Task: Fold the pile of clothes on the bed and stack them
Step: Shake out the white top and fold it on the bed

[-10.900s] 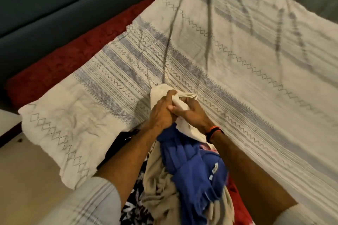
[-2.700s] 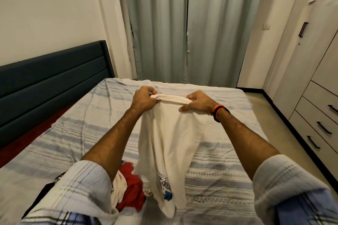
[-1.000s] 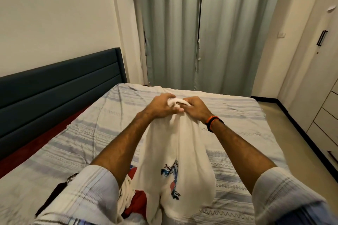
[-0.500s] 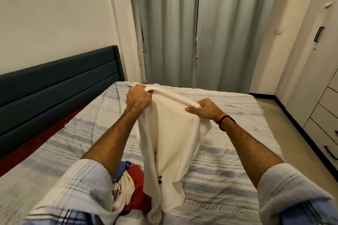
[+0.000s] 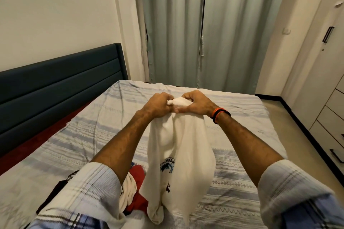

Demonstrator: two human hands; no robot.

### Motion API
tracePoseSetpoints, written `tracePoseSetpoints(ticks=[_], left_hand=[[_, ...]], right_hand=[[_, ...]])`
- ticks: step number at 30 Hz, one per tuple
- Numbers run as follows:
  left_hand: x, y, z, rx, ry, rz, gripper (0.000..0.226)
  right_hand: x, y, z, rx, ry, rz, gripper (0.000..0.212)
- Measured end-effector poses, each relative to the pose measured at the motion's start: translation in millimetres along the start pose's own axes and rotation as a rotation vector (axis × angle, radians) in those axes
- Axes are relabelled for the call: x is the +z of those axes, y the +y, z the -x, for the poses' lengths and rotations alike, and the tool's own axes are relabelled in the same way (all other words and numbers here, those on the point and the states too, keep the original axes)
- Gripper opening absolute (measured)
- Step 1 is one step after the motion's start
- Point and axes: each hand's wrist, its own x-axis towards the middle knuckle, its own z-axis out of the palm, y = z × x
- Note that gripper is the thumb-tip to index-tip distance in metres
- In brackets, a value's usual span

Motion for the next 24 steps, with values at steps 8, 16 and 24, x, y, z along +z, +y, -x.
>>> tracePoseSetpoints(ticks=[8,16,24], left_hand=[[-6,-32,-4,-0.231,0.318,-0.031,0.023],[-9,-47,2,-0.365,0.391,0.035,0.028],[-9,-45,0,-0.418,0.376,0.114,0.033]], right_hand=[[-15,33,20,0.319,-0.224,0.041,0.031],[-17,51,19,0.383,0.048,-0.478,0.03],[-4,40,19,0.339,0.163,-1.124,0.05]])
